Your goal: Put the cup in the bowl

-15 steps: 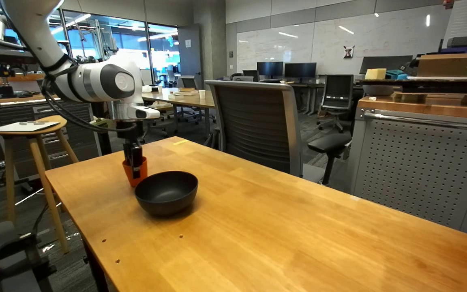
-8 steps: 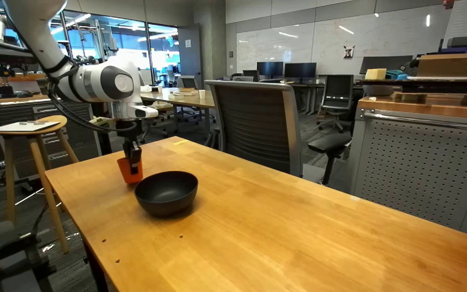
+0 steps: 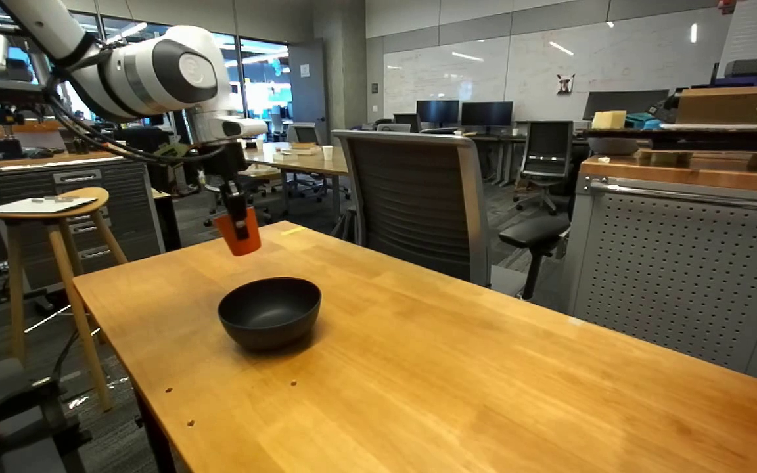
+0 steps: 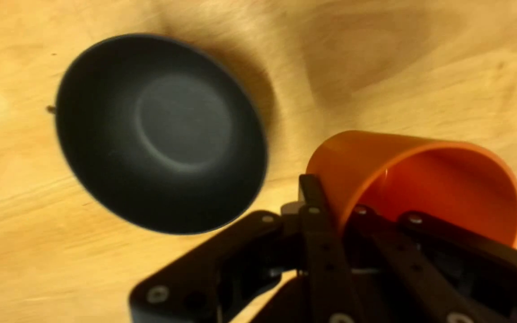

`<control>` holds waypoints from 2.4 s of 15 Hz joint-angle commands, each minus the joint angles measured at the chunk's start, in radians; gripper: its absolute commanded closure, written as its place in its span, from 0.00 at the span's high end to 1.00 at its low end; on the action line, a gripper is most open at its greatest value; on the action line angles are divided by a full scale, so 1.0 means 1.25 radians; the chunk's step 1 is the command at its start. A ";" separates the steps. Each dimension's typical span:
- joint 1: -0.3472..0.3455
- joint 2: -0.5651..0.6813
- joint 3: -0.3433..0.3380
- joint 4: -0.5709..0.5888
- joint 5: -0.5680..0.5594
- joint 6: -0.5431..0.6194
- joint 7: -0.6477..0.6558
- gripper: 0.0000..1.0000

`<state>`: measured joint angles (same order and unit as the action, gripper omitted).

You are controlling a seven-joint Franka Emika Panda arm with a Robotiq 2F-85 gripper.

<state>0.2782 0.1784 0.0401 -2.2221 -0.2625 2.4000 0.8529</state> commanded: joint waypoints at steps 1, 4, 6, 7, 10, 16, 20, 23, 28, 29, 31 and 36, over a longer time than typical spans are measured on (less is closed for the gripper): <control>-0.038 -0.109 -0.038 -0.101 -0.120 0.022 0.143 0.01; -0.085 -0.123 -0.043 -0.144 -0.199 0.017 0.282 0.01; -0.109 -0.103 -0.037 -0.163 -0.185 0.006 0.352 0.01; -0.118 -0.088 -0.033 -0.175 -0.145 0.021 0.346 0.01; -0.138 -0.029 -0.026 -0.206 -0.001 0.116 0.269 0.01; -0.146 0.097 0.000 -0.177 0.216 0.243 0.103 0.02; -0.122 0.075 0.048 -0.142 0.303 0.195 -0.038 0.46; -0.095 0.034 0.078 -0.117 0.313 0.166 -0.092 0.69; -0.060 -0.067 0.089 -0.084 0.287 0.086 -0.130 1.00; -0.057 -0.089 0.093 -0.082 0.287 0.072 -0.137 1.00; -0.055 -0.147 0.113 -0.078 0.321 0.022 -0.198 1.00; -0.032 -0.325 0.137 -0.058 0.467 -0.192 -0.433 1.00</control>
<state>0.2235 -0.0849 0.2131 -2.3007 0.2256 2.3196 0.4679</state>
